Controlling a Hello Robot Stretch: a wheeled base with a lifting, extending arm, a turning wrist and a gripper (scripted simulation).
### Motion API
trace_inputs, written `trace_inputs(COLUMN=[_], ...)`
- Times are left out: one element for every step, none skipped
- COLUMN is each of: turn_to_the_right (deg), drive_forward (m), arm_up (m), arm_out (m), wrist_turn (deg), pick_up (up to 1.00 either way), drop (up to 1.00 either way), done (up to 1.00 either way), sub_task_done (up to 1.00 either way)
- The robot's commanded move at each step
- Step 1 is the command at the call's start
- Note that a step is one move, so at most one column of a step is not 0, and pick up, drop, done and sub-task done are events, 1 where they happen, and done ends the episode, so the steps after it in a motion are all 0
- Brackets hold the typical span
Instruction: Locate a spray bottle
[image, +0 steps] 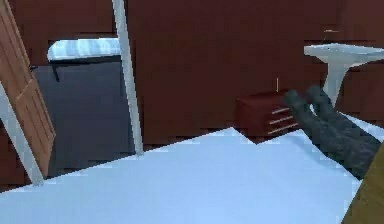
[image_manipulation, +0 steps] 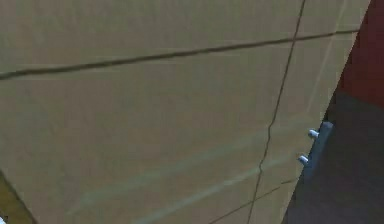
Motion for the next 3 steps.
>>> trace_inputs(turn_to_the_right=[-45.0,-12.0,-3.0], drive_forward=[0.00,0.00,0.00], arm_up=[0.00,0.00,0.00], arm_out=[0.00,0.00,0.00], wrist_turn=[0.0,0.0,0.0], pick_up=[0.00,0.00,0.00], drop=[0.00,0.00,0.00], done=[0.00,0.00,0.00], sub_task_done=[0.00,0.00,0.00])
